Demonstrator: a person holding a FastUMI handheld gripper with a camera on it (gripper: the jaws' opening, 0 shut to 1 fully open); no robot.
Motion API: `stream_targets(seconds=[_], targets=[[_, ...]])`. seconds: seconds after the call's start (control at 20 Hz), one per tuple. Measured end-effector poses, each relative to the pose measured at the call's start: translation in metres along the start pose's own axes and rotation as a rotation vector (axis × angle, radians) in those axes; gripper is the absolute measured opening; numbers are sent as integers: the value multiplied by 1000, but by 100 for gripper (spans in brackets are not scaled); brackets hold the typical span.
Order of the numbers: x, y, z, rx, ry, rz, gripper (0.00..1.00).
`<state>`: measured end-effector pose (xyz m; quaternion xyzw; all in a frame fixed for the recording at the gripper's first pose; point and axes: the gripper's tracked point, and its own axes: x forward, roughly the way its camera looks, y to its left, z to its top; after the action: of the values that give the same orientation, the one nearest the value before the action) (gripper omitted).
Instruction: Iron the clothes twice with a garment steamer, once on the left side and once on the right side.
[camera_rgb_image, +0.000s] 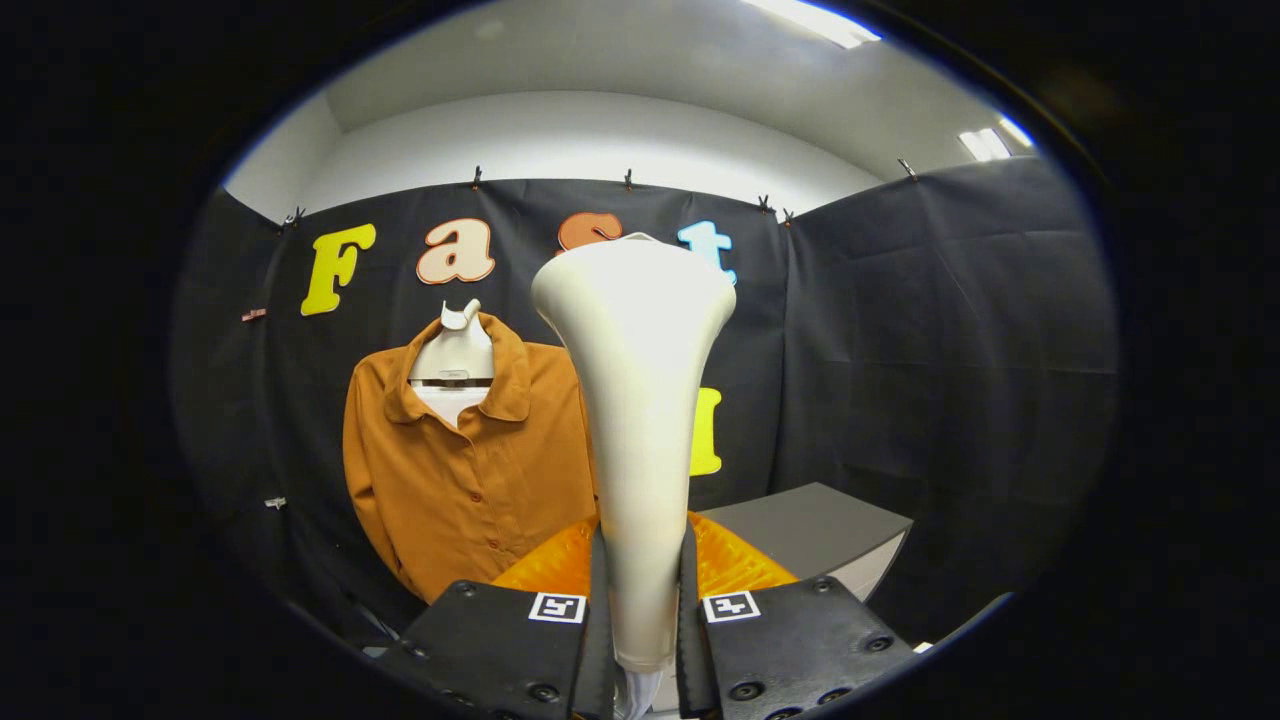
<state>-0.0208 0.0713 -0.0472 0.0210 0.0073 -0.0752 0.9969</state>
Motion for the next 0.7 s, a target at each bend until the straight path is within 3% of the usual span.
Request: stream_targets(seconds=[0.7], targets=[[-1, -4, -3, -1, -1, -5, 28]])
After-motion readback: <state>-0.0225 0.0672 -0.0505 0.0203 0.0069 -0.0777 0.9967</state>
